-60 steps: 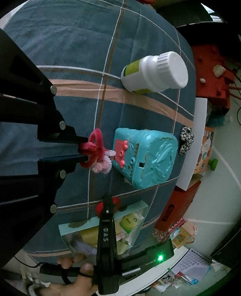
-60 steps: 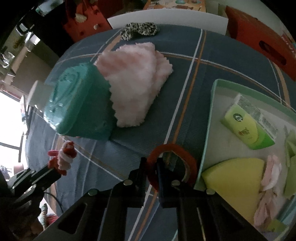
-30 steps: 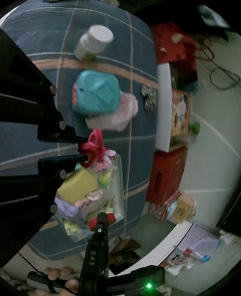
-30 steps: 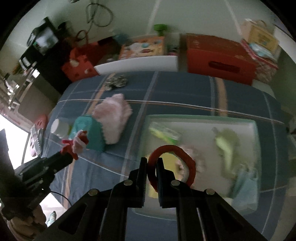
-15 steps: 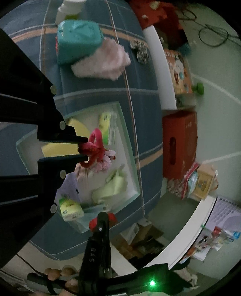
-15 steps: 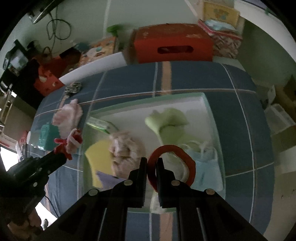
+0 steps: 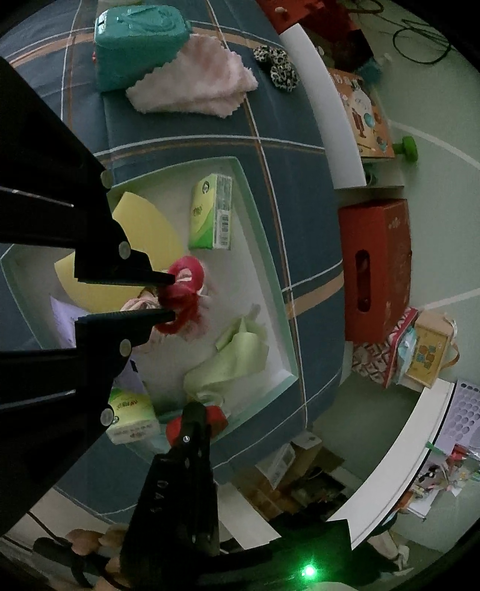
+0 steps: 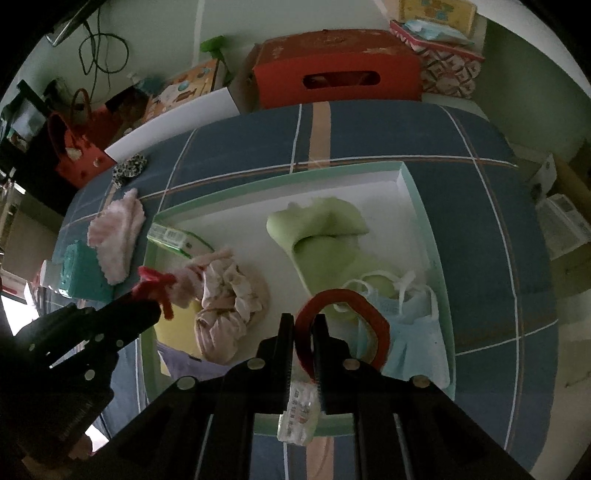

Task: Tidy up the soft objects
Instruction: 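Lower both items into the tray and open both tools, then move both tools back toward the pink cloth and leopard scrunchie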

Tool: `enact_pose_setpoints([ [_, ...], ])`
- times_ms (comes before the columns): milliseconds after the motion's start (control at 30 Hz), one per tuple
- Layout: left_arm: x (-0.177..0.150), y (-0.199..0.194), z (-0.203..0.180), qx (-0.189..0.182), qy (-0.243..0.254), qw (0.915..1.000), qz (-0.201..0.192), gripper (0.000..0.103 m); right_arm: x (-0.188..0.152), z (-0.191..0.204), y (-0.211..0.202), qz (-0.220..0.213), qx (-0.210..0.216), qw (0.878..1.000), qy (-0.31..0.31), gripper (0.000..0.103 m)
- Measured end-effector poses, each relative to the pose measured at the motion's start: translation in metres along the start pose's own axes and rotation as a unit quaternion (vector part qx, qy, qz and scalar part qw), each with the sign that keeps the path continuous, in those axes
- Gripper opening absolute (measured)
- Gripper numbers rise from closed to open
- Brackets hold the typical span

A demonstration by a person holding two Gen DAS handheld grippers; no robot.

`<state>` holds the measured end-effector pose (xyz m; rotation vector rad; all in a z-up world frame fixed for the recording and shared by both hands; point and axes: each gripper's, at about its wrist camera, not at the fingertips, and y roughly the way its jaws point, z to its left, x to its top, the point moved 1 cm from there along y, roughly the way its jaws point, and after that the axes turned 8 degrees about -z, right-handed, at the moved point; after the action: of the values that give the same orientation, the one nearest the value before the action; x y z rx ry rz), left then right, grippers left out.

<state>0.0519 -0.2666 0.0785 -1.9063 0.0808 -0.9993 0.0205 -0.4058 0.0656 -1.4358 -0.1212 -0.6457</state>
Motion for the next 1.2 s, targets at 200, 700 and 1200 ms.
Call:
enact_pose_setpoints([
  [200, -0.005, -0.004, 0.011, -0.002, -0.030, 0.9995, 0.010, 0.050, -0.002, 0.004, 0.001, 0.003, -0.013, 1.000, -0.007, 0.028],
  [700, -0.016, -0.036, 0.065, 0.053, -0.086, 0.9948, 0.014, 0.080, -0.002, 0.030, -0.017, -0.005, -0.050, 0.998, -0.040, 0.085],
  [1200, -0.035, -0.082, 0.114, 0.098, -0.101, 0.9900, -0.007, 0.098, -0.004, 0.077, -0.042, -0.022, -0.071, 0.996, -0.057, 0.103],
])
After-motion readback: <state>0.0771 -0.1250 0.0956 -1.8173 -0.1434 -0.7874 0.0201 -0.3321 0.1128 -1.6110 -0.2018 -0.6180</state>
